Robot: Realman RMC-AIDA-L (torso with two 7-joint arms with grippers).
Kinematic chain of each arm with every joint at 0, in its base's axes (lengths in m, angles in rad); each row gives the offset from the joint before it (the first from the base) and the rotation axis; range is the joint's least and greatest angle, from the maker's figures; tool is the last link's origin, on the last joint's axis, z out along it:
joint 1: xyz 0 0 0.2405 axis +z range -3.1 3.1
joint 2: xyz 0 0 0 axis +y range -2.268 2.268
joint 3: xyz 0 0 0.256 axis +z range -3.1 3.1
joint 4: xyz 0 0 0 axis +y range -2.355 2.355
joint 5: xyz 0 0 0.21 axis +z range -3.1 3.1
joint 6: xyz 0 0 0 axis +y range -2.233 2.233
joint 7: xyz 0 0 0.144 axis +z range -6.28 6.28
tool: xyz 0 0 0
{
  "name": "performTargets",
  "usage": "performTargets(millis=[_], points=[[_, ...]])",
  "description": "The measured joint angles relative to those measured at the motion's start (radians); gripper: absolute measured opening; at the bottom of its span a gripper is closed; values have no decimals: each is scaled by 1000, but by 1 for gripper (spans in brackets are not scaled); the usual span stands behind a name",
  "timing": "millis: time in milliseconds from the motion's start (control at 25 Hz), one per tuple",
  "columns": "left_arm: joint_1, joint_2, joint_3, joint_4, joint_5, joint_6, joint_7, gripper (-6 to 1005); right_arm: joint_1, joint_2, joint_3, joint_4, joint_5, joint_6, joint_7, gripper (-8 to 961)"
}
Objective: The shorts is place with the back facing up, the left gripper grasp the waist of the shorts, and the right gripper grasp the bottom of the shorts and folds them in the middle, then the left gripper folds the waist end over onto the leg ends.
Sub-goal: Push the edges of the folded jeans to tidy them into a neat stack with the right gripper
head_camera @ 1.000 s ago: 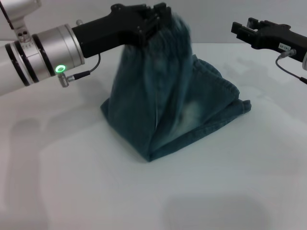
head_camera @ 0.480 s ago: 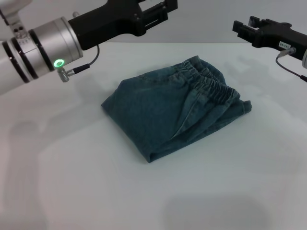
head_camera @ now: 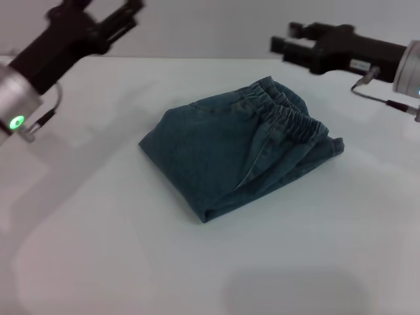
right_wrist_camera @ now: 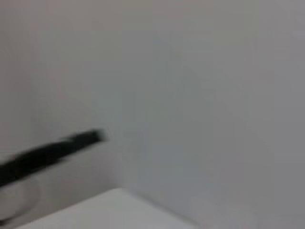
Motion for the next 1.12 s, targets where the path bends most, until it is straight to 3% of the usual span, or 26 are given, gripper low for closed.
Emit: performTargets(millis=[280, 440, 640, 1120], points=[[88, 0, 0, 0, -76, 15, 27, 845, 69, -20, -104, -37, -121, -285, 54, 529], [118, 0, 0, -2, -93, 25, 41, 845, 113, 9, -135, -87, -294, -360, 137, 529], [136, -2, -1, -22, -95, 39, 55, 846, 143, 37, -211, -100, -415, -366, 205, 529], [177, -1, -1, -63, -129, 107, 56, 845, 152, 39, -461, -76, -421, -300, 306, 529]])
